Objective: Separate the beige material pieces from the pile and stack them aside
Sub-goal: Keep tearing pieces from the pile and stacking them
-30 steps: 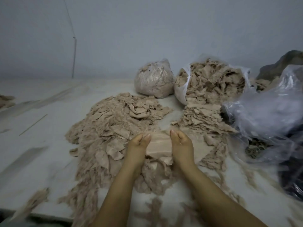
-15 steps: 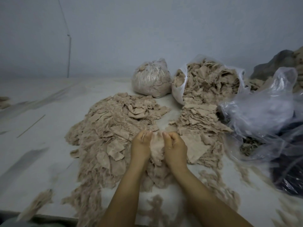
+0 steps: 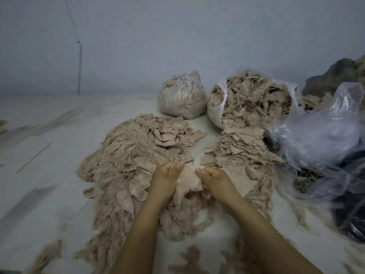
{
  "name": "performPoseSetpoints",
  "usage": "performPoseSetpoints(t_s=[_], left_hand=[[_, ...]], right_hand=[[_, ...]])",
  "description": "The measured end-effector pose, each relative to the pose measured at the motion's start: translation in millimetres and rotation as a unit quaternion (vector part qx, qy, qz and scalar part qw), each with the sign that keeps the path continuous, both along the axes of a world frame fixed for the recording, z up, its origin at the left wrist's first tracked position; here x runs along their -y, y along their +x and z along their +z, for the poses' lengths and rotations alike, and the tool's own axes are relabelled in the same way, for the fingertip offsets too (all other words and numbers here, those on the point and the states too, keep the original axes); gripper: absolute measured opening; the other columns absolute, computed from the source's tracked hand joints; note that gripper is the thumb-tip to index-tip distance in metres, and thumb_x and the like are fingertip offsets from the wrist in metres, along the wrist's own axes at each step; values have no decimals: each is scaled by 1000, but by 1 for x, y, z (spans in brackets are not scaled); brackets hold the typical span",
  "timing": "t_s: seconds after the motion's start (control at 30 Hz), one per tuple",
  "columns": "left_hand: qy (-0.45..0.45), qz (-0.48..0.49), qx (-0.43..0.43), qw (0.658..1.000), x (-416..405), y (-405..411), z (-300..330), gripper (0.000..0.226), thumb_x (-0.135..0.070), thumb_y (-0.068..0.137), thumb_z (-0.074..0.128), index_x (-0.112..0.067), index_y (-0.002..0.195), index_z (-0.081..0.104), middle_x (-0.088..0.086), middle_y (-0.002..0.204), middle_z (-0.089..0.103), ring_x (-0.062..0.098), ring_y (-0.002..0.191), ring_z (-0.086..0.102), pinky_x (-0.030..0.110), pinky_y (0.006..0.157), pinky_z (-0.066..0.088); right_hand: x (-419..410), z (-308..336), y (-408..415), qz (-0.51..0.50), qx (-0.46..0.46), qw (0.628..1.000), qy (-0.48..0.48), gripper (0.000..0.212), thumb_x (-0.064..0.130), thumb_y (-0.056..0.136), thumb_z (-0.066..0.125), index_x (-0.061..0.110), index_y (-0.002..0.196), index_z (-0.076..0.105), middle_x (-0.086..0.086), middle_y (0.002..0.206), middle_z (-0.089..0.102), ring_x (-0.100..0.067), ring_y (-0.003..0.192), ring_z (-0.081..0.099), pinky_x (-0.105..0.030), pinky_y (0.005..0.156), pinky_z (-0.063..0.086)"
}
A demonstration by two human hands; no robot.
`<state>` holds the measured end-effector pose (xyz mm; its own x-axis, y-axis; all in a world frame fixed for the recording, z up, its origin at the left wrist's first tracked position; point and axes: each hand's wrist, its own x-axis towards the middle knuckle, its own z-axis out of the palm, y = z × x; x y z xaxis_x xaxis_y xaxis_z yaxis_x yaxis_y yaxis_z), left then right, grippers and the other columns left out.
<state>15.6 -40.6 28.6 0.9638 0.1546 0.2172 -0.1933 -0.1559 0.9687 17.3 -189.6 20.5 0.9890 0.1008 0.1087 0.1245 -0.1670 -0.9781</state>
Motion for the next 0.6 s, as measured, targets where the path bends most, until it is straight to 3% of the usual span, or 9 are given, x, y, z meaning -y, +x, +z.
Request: performPoseSetpoints(t_s=[0.1,0.17,0.27,0.33,0.4,0.5,0.6], left_hand=[[-24,44,-7,999,-14,4,1,27,-18,94,57,-6,70,50,10,64,44,15,59,41,19,46,32],[-36,47,-10,998,-15,6,3,26,-21,94,56,-7,74,50,10,70,44,18,63,39,20,47,31],[-22,-7,-10,1000,3,5,3,32,-26,94,56,-6,69,53,9,65,53,16,60,49,23,53,38],[1,-24,-3,1000,18,3,0,34,-30,95,55,-10,66,57,1,62,60,13,58,55,25,55,43],[27,-12,2,1000,25,4,-7,40,-36,94,53,-9,65,54,3,60,54,16,59,50,33,57,41],[17,16,15,1000,16,7,-15,45,-33,94,55,-25,51,48,-12,49,40,12,51,37,33,57,34],[-50,13,-15,999,8,9,-13,45,-28,92,59,-27,47,56,-14,46,42,6,43,40,28,51,40]], right_hand=[[41,1,-4,46,-26,997,-60,43,34,93,57,21,53,50,12,42,41,-3,39,33,-13,40,28],[57,9,-13,132,-96,979,-122,43,49,88,56,14,62,60,8,45,47,-5,40,38,-13,42,33],[46,13,-18,145,-134,968,-158,54,71,75,45,23,69,70,5,65,66,-7,58,57,-17,63,46],[23,10,-17,75,-136,988,-16,54,70,72,53,20,80,71,3,75,72,-10,68,67,-21,65,51],[2,4,-13,-12,-112,985,133,42,49,82,63,10,93,70,-3,82,74,-17,79,72,-21,64,54],[-7,-2,-1,-145,-79,957,237,23,19,96,55,7,112,65,-10,105,71,-28,105,65,-36,92,53],[-9,-8,3,-151,-87,951,255,23,16,97,54,8,116,63,-14,116,67,-29,112,62,-49,103,45]])
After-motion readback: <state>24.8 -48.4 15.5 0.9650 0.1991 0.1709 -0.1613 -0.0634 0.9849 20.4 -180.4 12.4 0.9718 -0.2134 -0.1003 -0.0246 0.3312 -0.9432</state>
